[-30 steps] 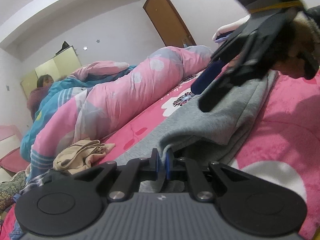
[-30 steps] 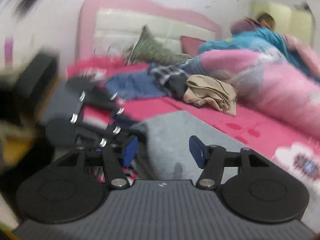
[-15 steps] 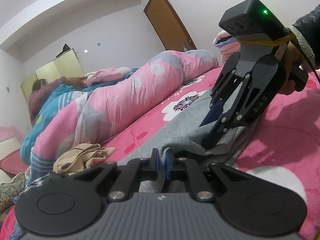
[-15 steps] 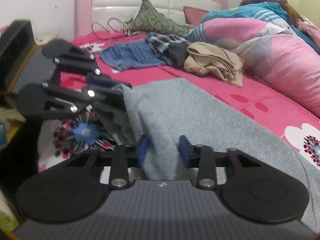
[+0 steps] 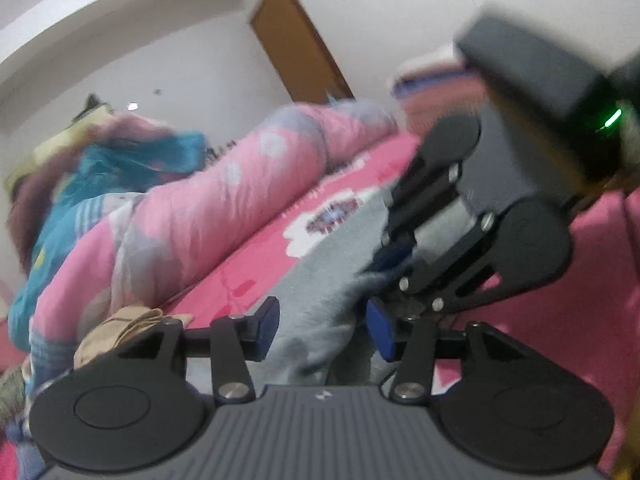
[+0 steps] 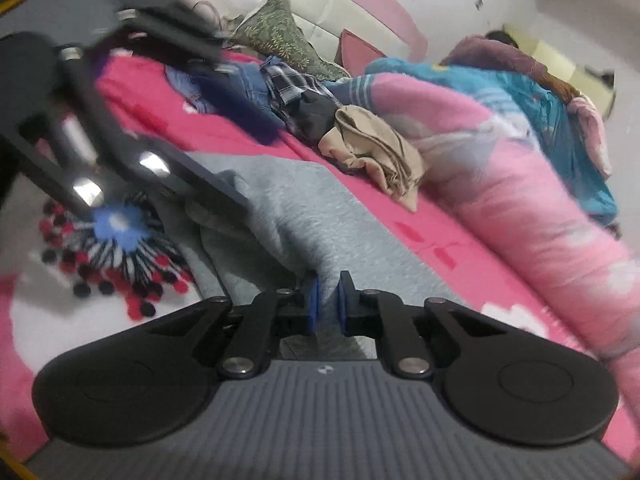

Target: Fold clothes

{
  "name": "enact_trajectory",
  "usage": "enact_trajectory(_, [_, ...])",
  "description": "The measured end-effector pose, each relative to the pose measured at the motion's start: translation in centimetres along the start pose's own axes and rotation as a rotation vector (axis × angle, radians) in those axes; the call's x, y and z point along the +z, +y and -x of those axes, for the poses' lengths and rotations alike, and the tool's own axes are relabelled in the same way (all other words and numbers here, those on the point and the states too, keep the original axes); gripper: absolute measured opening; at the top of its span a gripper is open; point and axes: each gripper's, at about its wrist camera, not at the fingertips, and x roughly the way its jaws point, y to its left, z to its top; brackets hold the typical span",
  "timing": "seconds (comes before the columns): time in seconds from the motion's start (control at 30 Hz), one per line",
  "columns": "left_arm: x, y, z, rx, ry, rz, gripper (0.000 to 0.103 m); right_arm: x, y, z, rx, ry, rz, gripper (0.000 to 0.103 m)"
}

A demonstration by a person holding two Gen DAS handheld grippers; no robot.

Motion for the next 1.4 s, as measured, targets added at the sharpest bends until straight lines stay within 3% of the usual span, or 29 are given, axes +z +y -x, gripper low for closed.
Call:
enact_trajectory(0.03, [0.0,-0.2,-0.9,0.007,0.023,-0.02,0.042,-0.1,0.1,0.1,-0.009,-0.005,0.006,0.008])
enact_trajectory(0.07, [-0.1,-0.4,-1.7,0.028,0.038,-0.033,0.023,-0.2,0.1,0.3,-0.015,-0.012,0.005,0.008])
enact_trajectory(0.17, [-0.1,-0.4,-2.5,0.05,0.028,-0.022,0.012,-0.5,0.0,0.7,-0.023,-0.033,0.001,0.008])
enact_trajectory(0.37, [0.1,0.2,-2.4,0.07,-0.007,0.013,0.011,-1.7,-0.9,1.1,0.029,-0.051,-0.07,0.02])
enact_trajectory(0.53, [0.2,0.6,-2.5,0.068,-0.018,0.024,0.011,-2.7,-1.6,1.2,0.087,-0.051,-0.151,0.042])
enact_trajectory(0.6, [0.2,0.6,-2.2,0.063,-0.025,0.027,0.01,-3.0,-1.5,1.2,0.059,-0.04,-0.153,0.039])
enact_trajectory(0.63, [0.1,0.5,-2.1,0.062,-0.028,0.025,0.01,-3.1,-1.4,1.2,0.031,-0.034,-0.15,0.025])
enact_trajectory(0.67, [0.0,0.3,-1.9,0.065,-0.034,0.019,0.01,-3.2,-1.3,1.1,0.003,-0.03,-0.149,0.019])
enact_trajectory(0.77, [-0.6,-0.4,-1.4,0.059,-0.038,-0.009,0.01,-3.1,-1.1,1.6,-0.078,-0.045,-0.197,0.015])
enact_trajectory(0.93, [-1.8,-1.9,-0.9,0.048,-0.026,-0.075,0.009,-3.2,3.8,-0.1,-0.283,0.066,0.079,0.015])
enact_trajectory(1.07, [-3.2,-3.3,-1.3,0.04,0.0,-0.13,0.009,-3.9,6.0,-1.5,-0.381,0.143,0.21,0.021])
enact_trajectory(1.17, [-3.5,-3.7,-1.3,0.045,-0.011,-0.146,0.009,-4.3,6.5,0.1,-0.38,0.127,0.256,0.029])
enact_trajectory(1.27, [-3.7,-3.5,-1.0,0.041,-0.02,-0.131,0.009,-4.5,6.1,2.8,-0.314,0.077,0.265,0.048])
enact_trajectory(1.33, [-3.8,-3.5,-1.0,0.044,-0.017,-0.127,0.009,-4.3,5.6,4.6,-0.258,0.043,0.237,0.051])
enact_trajectory(1.4, [-3.8,-3.6,-0.9,0.045,-0.013,-0.127,0.009,-4.4,5.3,5.5,-0.274,0.056,0.242,0.052])
